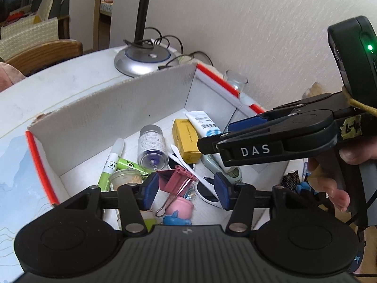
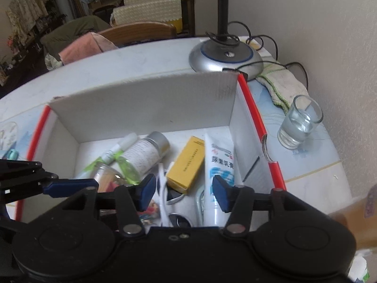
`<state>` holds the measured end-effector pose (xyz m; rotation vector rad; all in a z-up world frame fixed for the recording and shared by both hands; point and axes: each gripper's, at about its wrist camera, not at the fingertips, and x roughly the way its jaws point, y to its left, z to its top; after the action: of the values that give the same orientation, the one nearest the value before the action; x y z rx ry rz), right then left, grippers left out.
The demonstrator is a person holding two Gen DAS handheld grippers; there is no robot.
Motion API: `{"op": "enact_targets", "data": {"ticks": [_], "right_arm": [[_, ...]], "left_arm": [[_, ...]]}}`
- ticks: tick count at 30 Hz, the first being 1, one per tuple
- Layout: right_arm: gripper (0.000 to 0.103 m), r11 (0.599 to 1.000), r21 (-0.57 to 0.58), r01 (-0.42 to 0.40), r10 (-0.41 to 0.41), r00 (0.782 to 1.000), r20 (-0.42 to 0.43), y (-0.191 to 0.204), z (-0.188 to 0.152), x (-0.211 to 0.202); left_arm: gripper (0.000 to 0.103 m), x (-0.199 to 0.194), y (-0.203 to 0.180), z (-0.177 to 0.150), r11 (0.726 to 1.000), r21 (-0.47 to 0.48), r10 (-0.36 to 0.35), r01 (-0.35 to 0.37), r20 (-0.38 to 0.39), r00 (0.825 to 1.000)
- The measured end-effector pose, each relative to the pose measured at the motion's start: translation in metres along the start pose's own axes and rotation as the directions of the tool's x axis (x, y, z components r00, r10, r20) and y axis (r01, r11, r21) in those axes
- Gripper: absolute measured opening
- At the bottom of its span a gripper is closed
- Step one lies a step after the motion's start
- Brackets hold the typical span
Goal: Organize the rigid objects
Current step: 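Open the left tool to drop the clip while the right tool releases the tube, then withdraw both tools from the shoebox back over the figurine and sharpener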
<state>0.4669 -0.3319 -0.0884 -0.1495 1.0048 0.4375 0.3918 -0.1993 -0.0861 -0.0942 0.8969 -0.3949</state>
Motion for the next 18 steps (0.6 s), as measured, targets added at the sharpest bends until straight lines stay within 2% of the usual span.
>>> {"op": "enact_targets", "data": {"ticks": [13,18], "right_arm": [[0.062,0.997,-0.045,-0.069,0.072,0.995,0.072,0.038,-0.01,-0.047],[0.064,0.991,-0.086,-0.104,0.111,0.99,0.089,0.065,-0.016,-0.065]], "left_arm": [[0.051,-0.07,0.017,-0.019,0.998,-0.05,0.037,-0.031,0.127,0.991],[0.06,-0.104,0.033,-0.031,0.996,-0.08,0.057,-0.043,0.181,0.982]]}}
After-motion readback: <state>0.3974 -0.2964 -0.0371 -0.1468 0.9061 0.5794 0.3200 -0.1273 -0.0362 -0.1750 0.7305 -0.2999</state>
